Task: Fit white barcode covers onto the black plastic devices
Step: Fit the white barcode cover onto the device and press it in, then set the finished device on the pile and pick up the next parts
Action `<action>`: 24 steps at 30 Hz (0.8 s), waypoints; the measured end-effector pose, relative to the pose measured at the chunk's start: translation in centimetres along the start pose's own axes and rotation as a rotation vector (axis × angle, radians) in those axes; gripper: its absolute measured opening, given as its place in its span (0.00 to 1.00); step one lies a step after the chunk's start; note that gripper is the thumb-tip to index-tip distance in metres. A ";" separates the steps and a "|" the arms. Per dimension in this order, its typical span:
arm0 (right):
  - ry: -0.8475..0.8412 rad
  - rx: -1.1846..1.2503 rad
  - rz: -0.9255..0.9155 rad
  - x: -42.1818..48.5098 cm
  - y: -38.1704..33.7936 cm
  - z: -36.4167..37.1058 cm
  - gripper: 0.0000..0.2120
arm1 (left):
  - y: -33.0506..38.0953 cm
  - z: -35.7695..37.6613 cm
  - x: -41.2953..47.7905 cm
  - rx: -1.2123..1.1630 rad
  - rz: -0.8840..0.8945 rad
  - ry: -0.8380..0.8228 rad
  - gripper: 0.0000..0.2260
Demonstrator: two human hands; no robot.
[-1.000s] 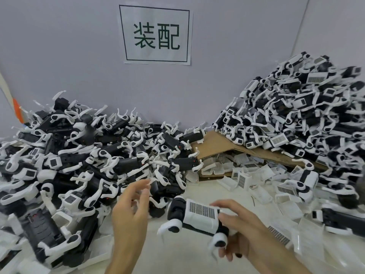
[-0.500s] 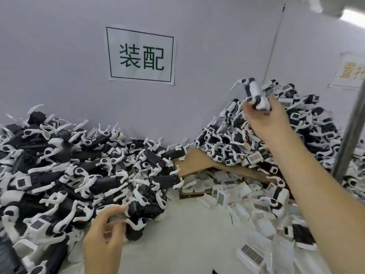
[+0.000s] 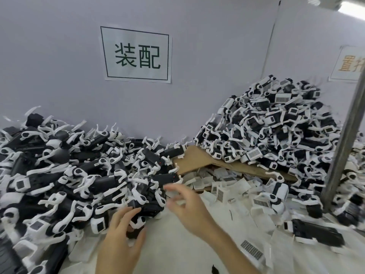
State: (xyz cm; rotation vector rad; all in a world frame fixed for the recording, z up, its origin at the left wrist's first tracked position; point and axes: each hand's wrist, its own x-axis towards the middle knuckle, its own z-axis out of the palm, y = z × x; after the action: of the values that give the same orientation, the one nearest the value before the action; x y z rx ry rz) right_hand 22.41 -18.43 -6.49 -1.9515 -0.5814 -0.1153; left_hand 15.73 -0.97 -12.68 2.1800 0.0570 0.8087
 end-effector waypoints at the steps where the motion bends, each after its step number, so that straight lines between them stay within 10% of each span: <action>1: -0.001 -0.004 0.023 -1.2 1.3 1.1 0.17 | -0.1 0.1 0.0 0.000 -0.005 0.002 0.22; 24: -0.144 0.028 0.051 -4.6 3.6 4.1 0.19 | 1.4 -1.7 0.3 -0.632 -0.239 -0.089 0.10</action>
State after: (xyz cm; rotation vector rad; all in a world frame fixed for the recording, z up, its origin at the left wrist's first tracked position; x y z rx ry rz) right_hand 19.22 -17.61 -12.82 -1.9565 -0.6239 0.0656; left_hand 14.69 -0.70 -10.67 1.5711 0.0126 0.5025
